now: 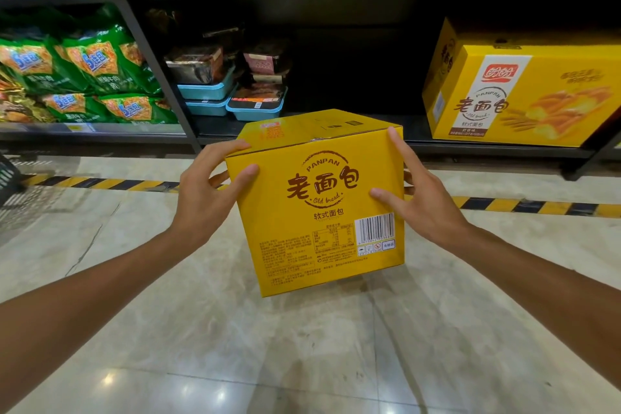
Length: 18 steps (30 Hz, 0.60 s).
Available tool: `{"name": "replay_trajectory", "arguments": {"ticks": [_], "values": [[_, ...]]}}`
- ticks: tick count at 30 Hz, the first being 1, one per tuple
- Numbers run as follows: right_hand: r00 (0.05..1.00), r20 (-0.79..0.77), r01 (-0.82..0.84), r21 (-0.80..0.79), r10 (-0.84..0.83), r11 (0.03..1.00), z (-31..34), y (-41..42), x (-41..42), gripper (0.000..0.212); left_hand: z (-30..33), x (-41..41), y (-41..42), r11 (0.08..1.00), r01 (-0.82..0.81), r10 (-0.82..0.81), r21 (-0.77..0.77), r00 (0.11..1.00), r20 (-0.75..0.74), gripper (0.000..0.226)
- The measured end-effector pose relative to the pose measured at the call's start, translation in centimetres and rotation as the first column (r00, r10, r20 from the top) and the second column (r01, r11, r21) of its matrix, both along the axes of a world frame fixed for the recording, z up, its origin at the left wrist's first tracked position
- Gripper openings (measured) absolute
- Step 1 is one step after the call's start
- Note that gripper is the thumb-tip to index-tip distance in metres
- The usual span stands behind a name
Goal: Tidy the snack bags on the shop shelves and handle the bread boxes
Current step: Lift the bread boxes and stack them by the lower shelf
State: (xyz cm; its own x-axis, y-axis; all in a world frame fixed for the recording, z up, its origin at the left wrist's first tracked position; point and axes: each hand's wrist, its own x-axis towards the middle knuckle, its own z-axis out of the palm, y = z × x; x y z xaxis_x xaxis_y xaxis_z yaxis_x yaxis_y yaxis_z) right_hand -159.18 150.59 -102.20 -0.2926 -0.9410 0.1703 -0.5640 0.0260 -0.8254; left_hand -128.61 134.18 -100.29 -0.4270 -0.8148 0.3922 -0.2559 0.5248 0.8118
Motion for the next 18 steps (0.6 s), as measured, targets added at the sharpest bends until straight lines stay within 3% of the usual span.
{"name": "replay_trajectory", "arguments": {"ticks": [6, 9, 13, 18], "values": [[0.996, -0.048, 0.078, 0.051, -0.076, 0.996, -1.4, 2.9, -2.3, 0.107, -1.8, -0.7, 4.8, 0.998, 0.058, -0.058, -0.038, 0.998, 0.01, 0.047], [0.988, -0.063, 0.146, 0.118, -0.14, 0.982, -2.9, 4.9, -4.2, 0.104, -4.6, -1.7, 8.4, 0.995, 0.1, -0.098, -0.026, 0.993, 0.061, 0.045], [0.976, -0.055, 0.217, 0.202, -0.21, 0.955, -5.8, 7.8, -6.5, 0.088, -8.3, -3.3, 12.0, 0.967, 0.238, -0.213, -0.087, 0.949, 0.231, 0.046], [0.985, -0.103, 0.161, 0.236, -0.141, 0.958, -6.8, 8.8, -7.9, 0.077, -9.4, -4.6, 12.1, 0.883, 0.423, -0.26, -0.202, 0.8, 0.541, 0.057]]}}
